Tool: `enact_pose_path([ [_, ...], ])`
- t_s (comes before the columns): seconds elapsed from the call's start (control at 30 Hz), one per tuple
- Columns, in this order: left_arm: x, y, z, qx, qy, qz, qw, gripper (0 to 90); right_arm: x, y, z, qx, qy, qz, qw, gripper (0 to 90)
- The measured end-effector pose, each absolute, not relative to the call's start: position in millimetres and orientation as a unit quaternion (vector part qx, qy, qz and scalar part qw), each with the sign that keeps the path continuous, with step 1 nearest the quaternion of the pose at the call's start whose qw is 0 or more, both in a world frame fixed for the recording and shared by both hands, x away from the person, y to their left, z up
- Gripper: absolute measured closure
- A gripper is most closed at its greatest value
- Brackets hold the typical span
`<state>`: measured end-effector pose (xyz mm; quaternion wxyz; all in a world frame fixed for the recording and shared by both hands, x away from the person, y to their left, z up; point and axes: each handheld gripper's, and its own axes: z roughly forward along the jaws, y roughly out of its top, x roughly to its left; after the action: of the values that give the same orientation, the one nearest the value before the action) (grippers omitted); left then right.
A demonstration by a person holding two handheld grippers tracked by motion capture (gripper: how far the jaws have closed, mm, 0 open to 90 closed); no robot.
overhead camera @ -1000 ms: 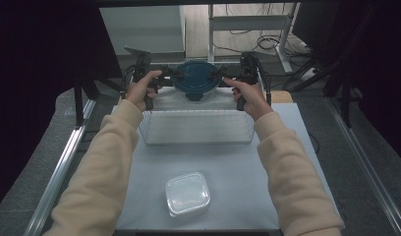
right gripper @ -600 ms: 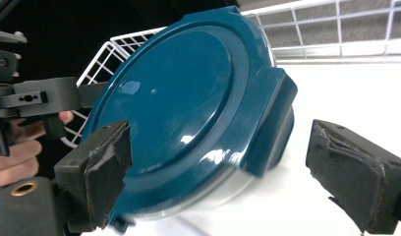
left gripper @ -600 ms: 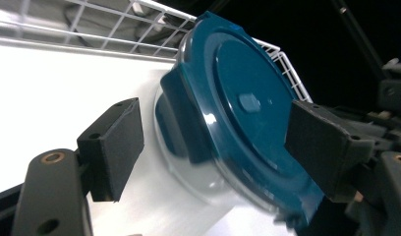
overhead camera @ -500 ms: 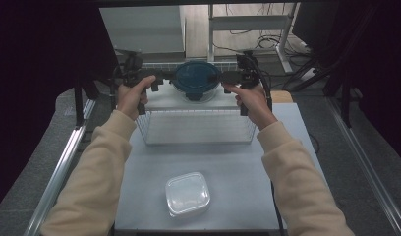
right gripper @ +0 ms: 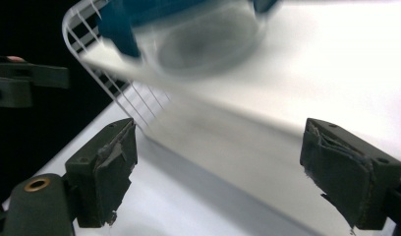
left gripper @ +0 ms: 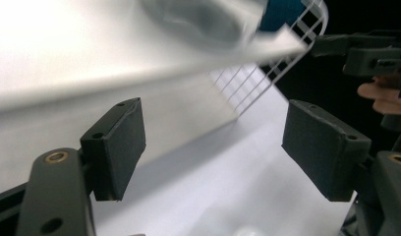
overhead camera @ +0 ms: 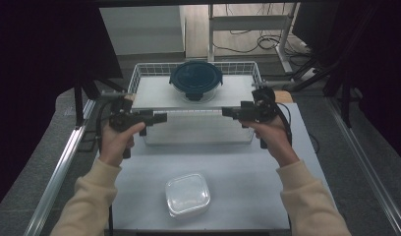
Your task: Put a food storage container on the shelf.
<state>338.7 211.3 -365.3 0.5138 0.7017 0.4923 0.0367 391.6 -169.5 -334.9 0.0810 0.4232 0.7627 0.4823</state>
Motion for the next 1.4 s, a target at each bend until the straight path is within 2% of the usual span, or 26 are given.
enact_pose_path([
  [0.23,295.5,212.4,-408.9,0.723,0.494,0.065,0.479,24.8,356.3,-190.2,-375.9,0.411,0.775,0.469,0.098,15.0],
  [0.53,264.7,213.4,-442.7,0.740,0.500,0.088,0.442,25.2,328.6,-203.4,-405.5,0.410,0.780,0.461,0.102,15.6],
  [0.7,252.8,218.1,-458.5,0.732,0.512,0.088,0.440,25.4,317.9,-207.9,-423.5,0.413,0.783,0.455,0.098,15.7],
  [1.13,244.6,228.3,-470.3,0.733,0.522,0.091,0.427,25.5,307.5,-215.4,-450.7,0.422,0.794,0.426,0.102,16.3],
  [1.4,242.2,228.2,-471.7,0.736,0.520,0.090,0.424,25.8,304.6,-214.8,-449.6,0.418,0.795,0.427,0.107,17.4],
])
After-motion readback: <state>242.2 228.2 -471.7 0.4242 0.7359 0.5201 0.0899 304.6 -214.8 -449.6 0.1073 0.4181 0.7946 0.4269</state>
